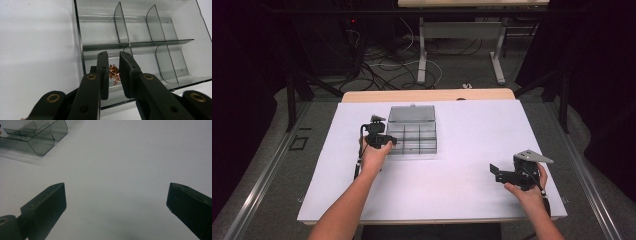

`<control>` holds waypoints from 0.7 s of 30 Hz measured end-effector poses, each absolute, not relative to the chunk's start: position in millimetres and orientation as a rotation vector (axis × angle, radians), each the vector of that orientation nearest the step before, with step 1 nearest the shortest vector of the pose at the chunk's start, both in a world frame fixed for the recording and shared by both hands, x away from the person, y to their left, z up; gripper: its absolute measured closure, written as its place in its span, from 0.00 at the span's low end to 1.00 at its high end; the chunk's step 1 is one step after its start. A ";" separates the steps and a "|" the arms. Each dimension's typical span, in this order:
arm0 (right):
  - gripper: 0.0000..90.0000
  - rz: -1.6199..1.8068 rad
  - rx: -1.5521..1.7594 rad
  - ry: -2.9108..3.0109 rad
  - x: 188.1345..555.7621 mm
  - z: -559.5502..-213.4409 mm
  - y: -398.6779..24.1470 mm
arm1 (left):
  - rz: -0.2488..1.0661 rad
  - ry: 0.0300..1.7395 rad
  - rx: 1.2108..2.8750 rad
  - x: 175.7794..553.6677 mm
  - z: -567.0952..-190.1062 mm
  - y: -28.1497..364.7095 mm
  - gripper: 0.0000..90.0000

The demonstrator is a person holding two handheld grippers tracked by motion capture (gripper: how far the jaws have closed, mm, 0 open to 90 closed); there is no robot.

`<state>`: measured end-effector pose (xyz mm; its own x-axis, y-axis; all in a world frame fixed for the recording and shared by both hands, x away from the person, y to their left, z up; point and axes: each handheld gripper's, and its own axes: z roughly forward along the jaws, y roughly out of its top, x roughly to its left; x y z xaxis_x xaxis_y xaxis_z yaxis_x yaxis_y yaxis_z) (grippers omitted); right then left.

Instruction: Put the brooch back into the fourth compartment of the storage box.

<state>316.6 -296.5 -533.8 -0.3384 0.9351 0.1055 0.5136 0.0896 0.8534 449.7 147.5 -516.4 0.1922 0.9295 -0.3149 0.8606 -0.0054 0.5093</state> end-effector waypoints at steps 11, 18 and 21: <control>0.03 1.176 1.422 1.910 317.0 -533.8 -297.0 | 0.142 1.664 1.853 449.7 -517.1 149.5 0.82; 0.03 1.175 1.415 1.912 317.8 -533.5 -296.5 | 0.147 1.649 1.843 448.4 -516.0 149.6 0.77; 0.03 1.176 1.420 1.903 318.3 -534.2 -295.4 | 0.146 1.644 1.844 447.4 -514.4 150.4 0.76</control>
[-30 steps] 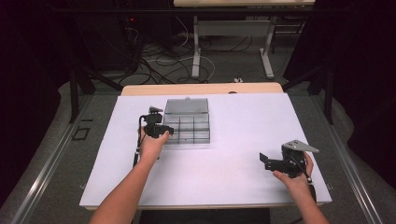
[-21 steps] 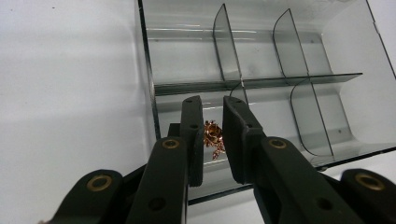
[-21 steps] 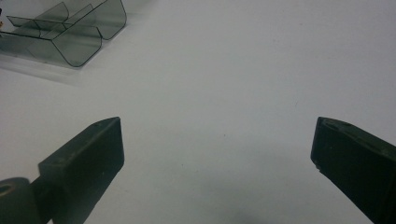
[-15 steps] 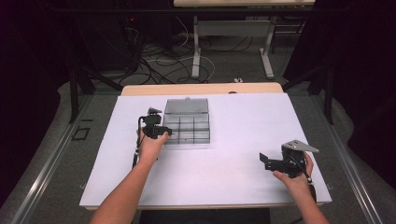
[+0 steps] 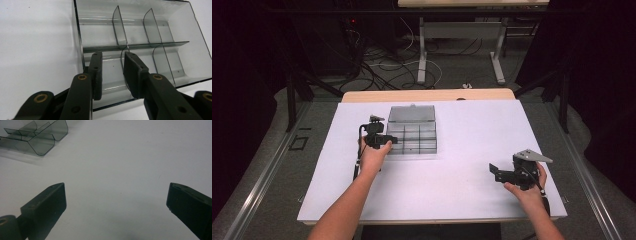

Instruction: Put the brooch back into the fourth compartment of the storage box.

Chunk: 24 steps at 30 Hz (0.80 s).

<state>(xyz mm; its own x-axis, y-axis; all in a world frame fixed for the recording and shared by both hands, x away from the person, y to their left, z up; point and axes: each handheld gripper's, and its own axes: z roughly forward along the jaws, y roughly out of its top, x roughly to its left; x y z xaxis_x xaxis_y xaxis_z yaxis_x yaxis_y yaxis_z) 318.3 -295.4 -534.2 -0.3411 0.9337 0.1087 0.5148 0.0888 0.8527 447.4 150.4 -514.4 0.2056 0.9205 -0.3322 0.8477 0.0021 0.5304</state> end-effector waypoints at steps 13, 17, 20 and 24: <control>0.03 1.177 1.421 1.904 317.5 -533.8 -295.1 | 0.148 1.611 1.824 442.6 -507.7 150.6 0.65; 0.03 1.172 1.414 1.905 317.7 -533.9 -295.7 | 0.141 1.596 1.832 441.6 -505.9 152.2 0.62; 0.03 1.176 1.422 1.904 317.4 -533.7 -295.0 | 0.144 1.588 1.836 440.4 -504.4 152.6 0.60; 0.03 1.173 1.412 1.909 317.5 -533.8 -295.5 | 0.150 1.571 1.849 438.5 -502.1 153.1 0.57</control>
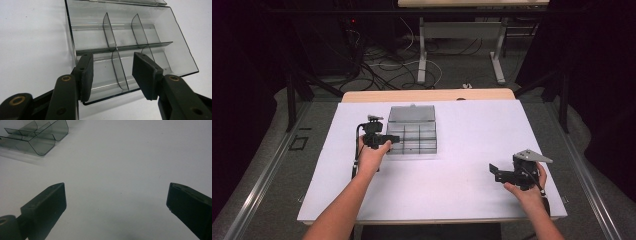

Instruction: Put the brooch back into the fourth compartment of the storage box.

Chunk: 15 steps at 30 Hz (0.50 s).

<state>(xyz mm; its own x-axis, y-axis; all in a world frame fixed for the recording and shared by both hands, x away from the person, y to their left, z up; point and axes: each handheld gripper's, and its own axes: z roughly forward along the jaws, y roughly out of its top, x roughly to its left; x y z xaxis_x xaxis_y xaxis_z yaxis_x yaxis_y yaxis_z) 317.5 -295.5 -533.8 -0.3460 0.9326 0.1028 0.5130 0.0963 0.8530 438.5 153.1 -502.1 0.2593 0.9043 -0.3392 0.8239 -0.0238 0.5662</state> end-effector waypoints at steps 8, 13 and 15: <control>0.03 1.174 1.404 1.915 318.0 -534.0 -295.6 | 0.172 1.542 1.853 434.2 -500.0 154.6 0.53; 0.03 1.173 1.406 1.916 317.9 -534.0 -295.7 | 0.177 1.519 1.862 431.6 -497.5 157.1 0.48; 0.03 1.173 1.405 1.915 318.1 -534.1 -295.7 | 0.185 1.510 1.872 430.3 -496.4 157.7 0.48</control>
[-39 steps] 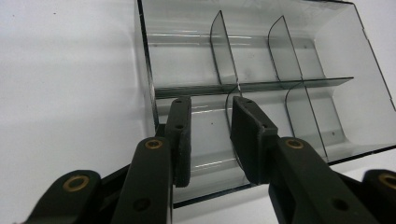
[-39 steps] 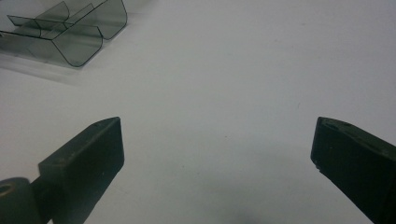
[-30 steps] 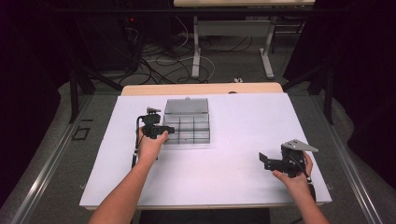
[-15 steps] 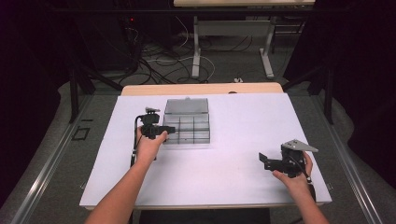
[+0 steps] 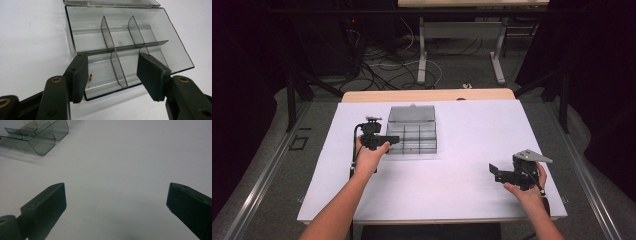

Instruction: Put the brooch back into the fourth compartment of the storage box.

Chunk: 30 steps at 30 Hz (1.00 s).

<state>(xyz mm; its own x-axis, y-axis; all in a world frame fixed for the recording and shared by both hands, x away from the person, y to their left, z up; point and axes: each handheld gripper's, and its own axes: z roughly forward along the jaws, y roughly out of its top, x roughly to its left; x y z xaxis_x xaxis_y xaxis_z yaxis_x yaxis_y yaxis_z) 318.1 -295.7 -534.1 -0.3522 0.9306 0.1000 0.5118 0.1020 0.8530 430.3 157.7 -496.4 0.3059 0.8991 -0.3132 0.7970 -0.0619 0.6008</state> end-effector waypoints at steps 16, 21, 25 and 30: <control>0.03 1.175 1.418 1.918 317.6 -534.0 -295.2 | 0.269 1.435 1.898 420.1 -494.4 165.8 0.35; 0.03 1.174 1.419 1.918 317.5 -534.0 -294.9 | 0.284 1.368 1.919 415.9 -492.3 167.7 0.33; 0.03 1.175 1.420 1.919 317.5 -534.0 -294.9 | 0.288 1.330 1.921 411.5 -490.2 169.7 0.32; 0.03 1.175 1.419 1.916 317.5 -533.9 -295.1 | 0.281 1.305 1.925 404.8 -487.4 175.6 0.31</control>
